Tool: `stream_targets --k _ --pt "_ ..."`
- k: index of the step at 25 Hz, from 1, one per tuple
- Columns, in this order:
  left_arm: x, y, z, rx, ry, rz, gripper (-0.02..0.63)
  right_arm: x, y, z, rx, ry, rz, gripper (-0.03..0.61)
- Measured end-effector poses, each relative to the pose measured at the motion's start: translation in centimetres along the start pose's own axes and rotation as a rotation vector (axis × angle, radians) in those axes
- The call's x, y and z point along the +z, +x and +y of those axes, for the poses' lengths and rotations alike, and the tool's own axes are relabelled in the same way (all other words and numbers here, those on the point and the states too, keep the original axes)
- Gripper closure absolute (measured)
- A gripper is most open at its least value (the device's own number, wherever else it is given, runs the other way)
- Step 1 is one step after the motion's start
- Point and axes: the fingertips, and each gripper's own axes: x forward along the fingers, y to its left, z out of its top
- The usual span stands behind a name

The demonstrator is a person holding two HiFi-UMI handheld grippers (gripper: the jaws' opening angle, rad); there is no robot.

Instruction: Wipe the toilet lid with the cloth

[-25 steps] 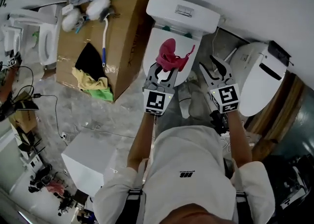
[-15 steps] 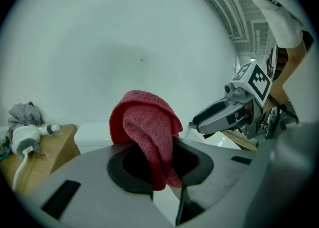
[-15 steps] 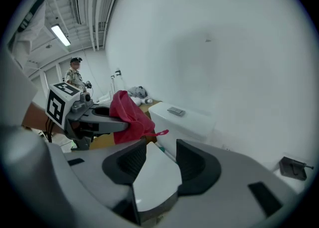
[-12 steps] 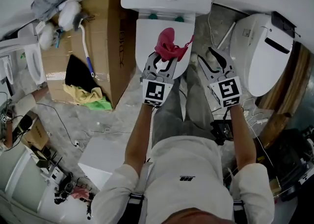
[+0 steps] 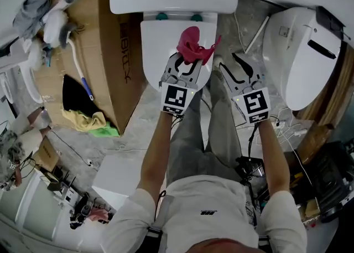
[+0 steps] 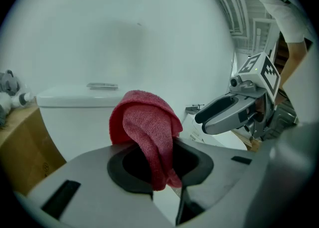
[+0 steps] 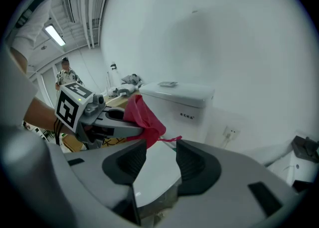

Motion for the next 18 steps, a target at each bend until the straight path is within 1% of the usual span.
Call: stream_targets --k 8,18 --pt "-4.9 5.9 -1.2 -0.075 0.035 0.051 0.505 -4.4 3.2 -2.4 -0.017 0.058 0.013 0.380" --pt "-8.6 11.7 -2.4 -0.149 0.061 0.074 0.505 -8.6 5.7 -4.7 -0.046 0.093 0.020 0.380"
